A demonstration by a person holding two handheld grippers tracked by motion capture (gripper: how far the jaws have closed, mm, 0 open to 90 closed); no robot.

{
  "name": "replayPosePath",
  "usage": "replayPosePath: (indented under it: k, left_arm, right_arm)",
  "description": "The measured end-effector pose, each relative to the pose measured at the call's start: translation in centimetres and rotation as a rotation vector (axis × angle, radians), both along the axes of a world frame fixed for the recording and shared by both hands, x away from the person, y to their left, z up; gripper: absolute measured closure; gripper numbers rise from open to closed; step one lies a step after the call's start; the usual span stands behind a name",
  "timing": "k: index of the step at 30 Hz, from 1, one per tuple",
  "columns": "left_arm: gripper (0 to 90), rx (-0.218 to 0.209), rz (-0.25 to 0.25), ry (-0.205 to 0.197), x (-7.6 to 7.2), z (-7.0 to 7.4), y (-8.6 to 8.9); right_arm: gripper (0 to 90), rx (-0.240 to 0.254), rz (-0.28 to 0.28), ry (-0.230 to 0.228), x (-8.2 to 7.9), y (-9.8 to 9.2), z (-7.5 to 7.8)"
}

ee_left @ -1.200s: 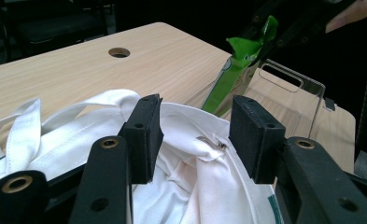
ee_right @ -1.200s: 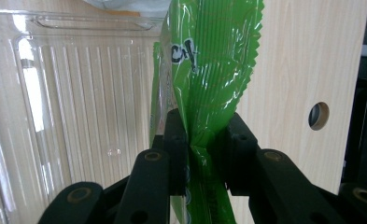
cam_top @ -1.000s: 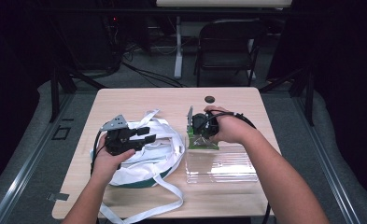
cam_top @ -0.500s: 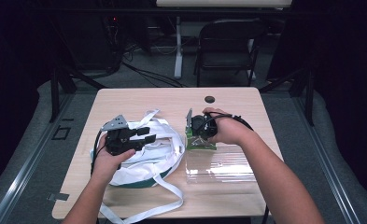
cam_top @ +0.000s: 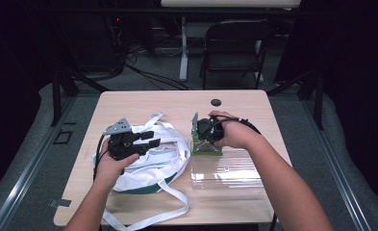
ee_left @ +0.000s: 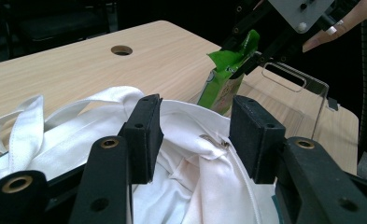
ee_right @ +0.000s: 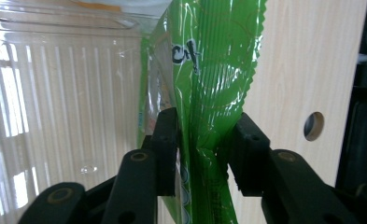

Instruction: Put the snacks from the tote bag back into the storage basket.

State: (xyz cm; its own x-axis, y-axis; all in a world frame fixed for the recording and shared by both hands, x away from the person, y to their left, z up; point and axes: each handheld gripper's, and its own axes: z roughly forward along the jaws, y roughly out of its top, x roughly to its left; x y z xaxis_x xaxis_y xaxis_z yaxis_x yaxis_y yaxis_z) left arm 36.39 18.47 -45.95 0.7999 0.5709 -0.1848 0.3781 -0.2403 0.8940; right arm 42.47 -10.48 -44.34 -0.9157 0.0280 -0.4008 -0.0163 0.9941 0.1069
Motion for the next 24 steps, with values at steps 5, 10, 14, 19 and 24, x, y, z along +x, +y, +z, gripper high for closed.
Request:
replayPosePath:
  k: [5,10,14,19,24]
  left_arm:
    - [53.6,-0.003,0.002,0.001,-0.01,0.01,0.02]
    - [53.6,-0.002,0.003,0.001,0.00,0.02,0.02]
    - [53.6,-0.001,0.004,0.000,0.02,0.02,0.03]
    - [53.3,-0.003,0.008,0.001,0.02,0.07,0.13]
    - [52.6,-0.004,0.010,-0.004,-0.02,0.07,0.17]
  right_arm:
    - [60.4,0.008,-0.008,-0.026,0.12,-0.08,0.07]
    - [52.8,0.027,-0.019,-0.037,0.27,-0.12,0.23]
    - [48.4,0.043,-0.037,-0.045,0.39,-0.26,0.43]
    - [44.6,0.070,-0.062,-0.040,0.51,-0.53,0.70]
    - [41.5,0.088,-0.075,-0.027,0.45,-0.62,0.82]
